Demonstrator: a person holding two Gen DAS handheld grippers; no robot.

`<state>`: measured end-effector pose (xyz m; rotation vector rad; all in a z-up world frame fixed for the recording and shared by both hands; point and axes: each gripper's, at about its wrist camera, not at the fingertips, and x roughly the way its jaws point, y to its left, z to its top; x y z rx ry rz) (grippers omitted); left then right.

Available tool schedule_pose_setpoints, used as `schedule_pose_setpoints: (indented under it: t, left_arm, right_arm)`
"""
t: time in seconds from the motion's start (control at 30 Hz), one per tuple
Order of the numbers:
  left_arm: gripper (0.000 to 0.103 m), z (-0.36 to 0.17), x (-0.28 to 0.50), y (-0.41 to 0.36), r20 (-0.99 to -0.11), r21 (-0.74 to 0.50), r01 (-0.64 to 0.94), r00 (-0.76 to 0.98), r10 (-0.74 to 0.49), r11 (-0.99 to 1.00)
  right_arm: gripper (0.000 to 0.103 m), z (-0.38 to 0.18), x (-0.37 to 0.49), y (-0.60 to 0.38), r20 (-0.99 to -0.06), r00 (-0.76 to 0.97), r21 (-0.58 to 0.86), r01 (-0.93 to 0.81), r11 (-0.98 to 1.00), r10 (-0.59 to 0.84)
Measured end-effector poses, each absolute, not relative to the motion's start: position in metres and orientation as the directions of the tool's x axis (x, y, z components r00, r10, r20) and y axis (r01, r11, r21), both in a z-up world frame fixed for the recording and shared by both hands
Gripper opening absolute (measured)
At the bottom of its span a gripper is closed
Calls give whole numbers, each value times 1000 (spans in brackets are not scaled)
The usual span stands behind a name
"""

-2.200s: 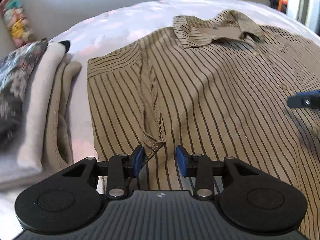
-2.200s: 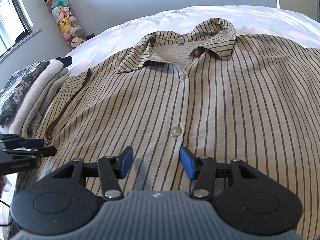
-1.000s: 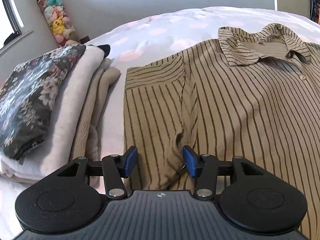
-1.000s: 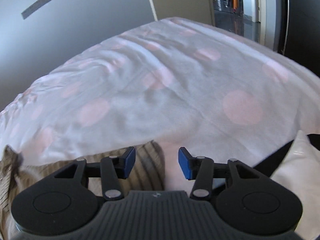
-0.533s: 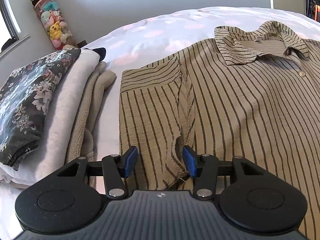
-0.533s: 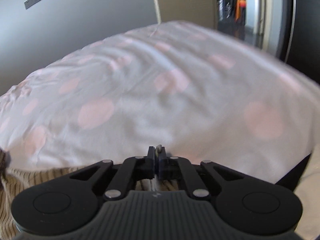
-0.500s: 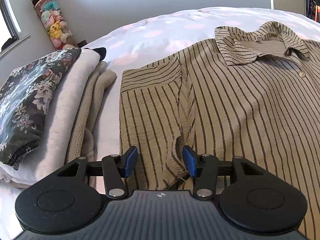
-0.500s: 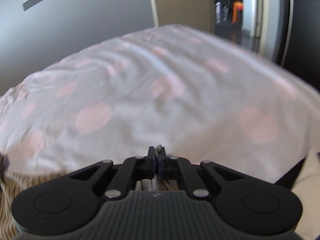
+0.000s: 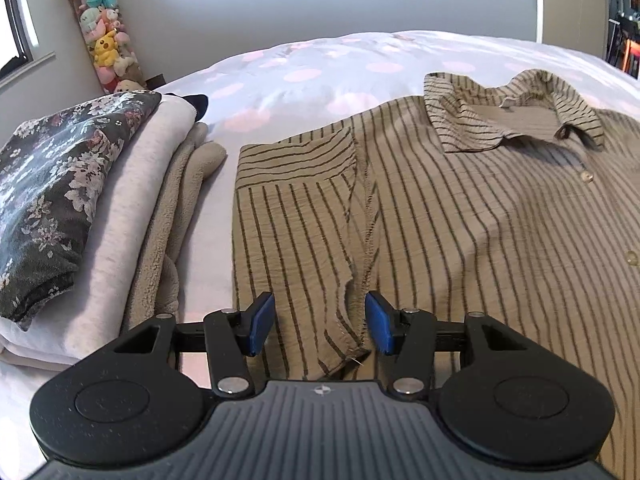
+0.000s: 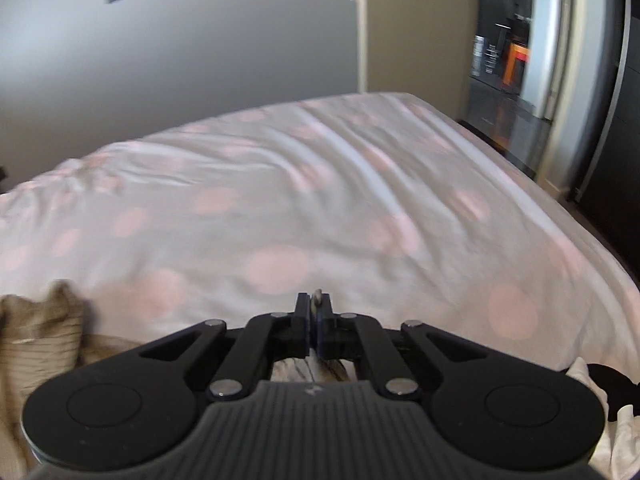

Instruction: Fold clothes

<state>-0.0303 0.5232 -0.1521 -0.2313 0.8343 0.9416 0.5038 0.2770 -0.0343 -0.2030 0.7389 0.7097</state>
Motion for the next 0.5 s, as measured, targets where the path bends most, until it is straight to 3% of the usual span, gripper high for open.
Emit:
schedule_pose_setpoints:
  t: [0.2, 0.5]
  left_arm:
    - [48, -140, -38, 517, -705, 124, -786, 360, 611, 606]
    - [48, -134, -51, 527, -688, 70, -803, 390, 612, 591]
  right_arm:
    - [4, -21, 437, 323, -696, 455, 51, -740, 670, 556]
    - [6, -93, 381, 394, -826, 327, 38, -780, 625, 459]
